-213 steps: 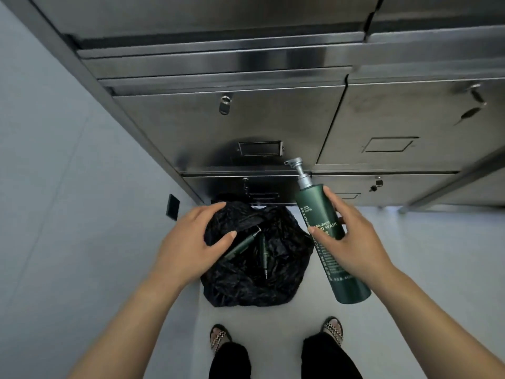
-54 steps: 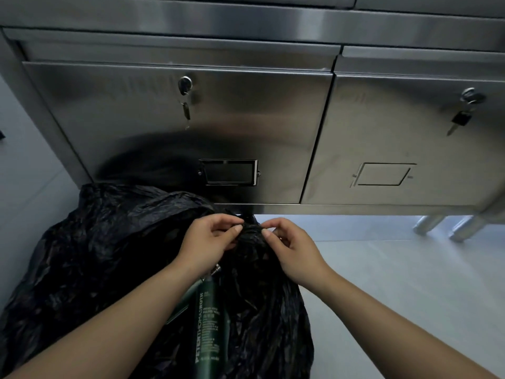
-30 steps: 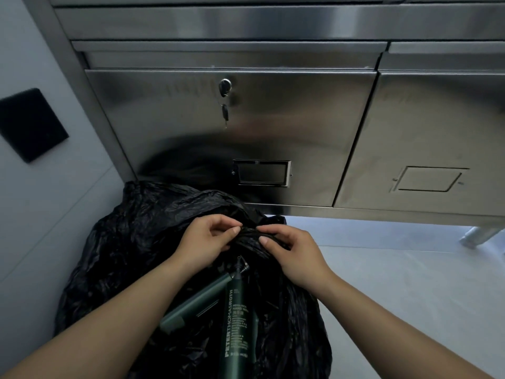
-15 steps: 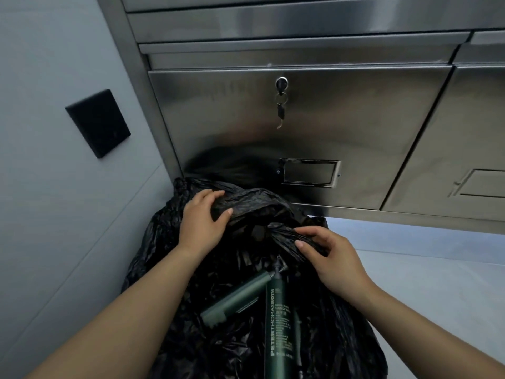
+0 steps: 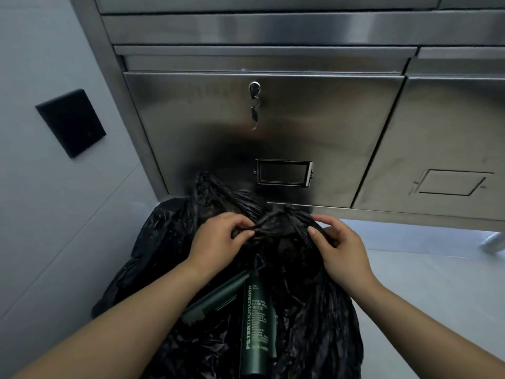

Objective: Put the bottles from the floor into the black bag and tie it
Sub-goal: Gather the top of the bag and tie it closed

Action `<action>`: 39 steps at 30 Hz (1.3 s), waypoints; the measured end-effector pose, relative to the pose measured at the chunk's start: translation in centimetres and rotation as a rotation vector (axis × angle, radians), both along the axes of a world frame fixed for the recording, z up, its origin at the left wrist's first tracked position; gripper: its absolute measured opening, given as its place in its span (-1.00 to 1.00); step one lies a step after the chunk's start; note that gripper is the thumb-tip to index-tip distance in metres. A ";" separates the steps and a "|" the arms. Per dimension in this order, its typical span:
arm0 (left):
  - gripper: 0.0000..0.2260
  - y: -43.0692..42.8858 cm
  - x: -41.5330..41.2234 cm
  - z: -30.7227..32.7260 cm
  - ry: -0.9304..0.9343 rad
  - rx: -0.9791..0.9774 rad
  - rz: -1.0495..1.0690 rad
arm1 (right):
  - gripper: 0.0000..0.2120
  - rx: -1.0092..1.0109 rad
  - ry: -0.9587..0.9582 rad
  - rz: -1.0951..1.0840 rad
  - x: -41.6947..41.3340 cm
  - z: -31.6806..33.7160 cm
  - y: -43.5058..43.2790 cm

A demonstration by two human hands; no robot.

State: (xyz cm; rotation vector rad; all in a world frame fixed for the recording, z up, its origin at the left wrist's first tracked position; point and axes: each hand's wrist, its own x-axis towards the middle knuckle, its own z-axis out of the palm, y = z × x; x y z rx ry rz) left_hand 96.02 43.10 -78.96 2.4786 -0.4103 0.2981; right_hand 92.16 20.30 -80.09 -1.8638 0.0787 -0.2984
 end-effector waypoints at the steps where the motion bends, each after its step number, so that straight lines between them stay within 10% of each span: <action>1: -0.87 -0.4 -0.6 0.2 -0.012 0.015 -0.033 | -0.78 0.012 0.001 -0.012 0.1 0.1 0.0; 8: -0.88 -1.2 -2.3 0.8 -0.089 0.057 -0.096 | -0.51 0.013 0.120 0.044 0.4 -0.8 0.8; 13: -0.90 -1.5 -2.3 0.5 -0.075 0.115 -0.127 | -0.82 -0.068 0.079 0.116 0.2 -1.1 1.0; 19: -0.92 -1.2 -2.1 0.2 -0.083 0.072 -0.138 | -0.60 -0.076 0.133 0.148 0.4 -1.7 1.3; 28: -0.89 0.1 -2.1 0.9 -0.104 0.067 -0.145 | -0.91 -0.120 0.079 0.157 0.4 -1.4 3.1; 34: -0.68 2.2 0.6 5.4 -0.480 0.061 0.009 | -0.98 -0.139 0.050 0.161 0.1 -1.0 3.3; 39: -0.29 5.0 3.3 5.5 -0.035 -0.125 0.410 | -0.92 -0.187 0.034 0.199 -1.0 -0.9 3.3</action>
